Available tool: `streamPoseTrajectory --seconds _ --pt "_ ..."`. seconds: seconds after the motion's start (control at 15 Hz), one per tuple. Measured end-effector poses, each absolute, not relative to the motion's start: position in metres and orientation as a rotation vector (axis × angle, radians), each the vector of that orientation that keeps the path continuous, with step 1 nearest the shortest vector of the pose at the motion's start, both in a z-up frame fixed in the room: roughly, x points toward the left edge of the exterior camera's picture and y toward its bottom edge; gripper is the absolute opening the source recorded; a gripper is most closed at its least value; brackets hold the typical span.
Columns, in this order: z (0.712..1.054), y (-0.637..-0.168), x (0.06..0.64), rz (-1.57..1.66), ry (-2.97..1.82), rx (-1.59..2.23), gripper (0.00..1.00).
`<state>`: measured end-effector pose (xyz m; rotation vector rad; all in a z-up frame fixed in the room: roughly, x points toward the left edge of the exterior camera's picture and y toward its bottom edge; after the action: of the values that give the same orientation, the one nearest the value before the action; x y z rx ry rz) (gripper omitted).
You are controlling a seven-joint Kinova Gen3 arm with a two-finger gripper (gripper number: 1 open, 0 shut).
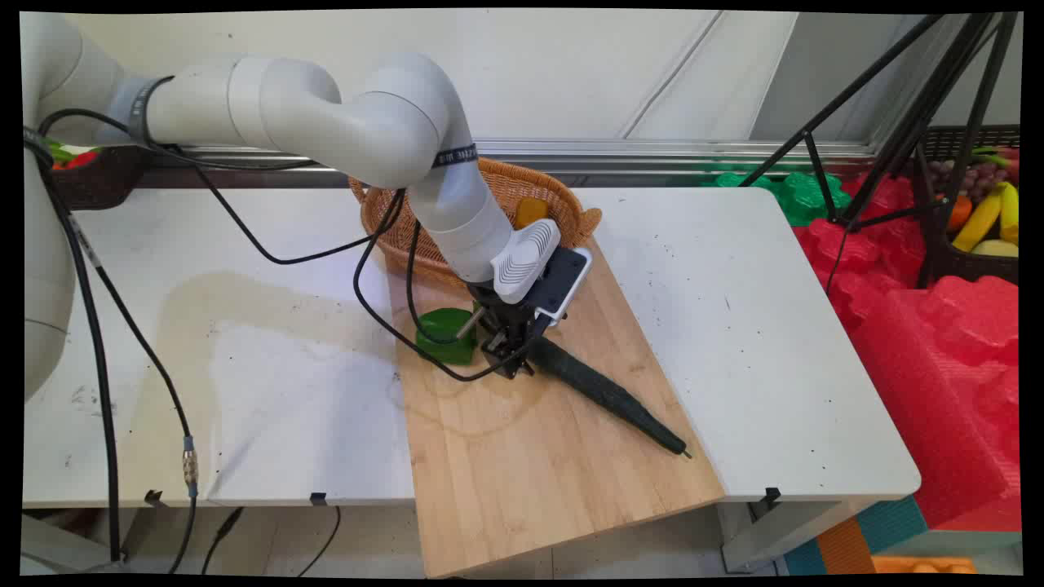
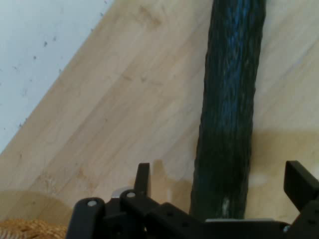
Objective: Pick up the potato from the vegetable basket
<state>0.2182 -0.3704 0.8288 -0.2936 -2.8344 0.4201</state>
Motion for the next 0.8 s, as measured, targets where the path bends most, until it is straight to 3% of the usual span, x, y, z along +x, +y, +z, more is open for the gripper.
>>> streamPoseTrajectory --seconds 0.8 --pt "0.904 -0.337 0.259 0.543 -2.595 0.368 1.00"
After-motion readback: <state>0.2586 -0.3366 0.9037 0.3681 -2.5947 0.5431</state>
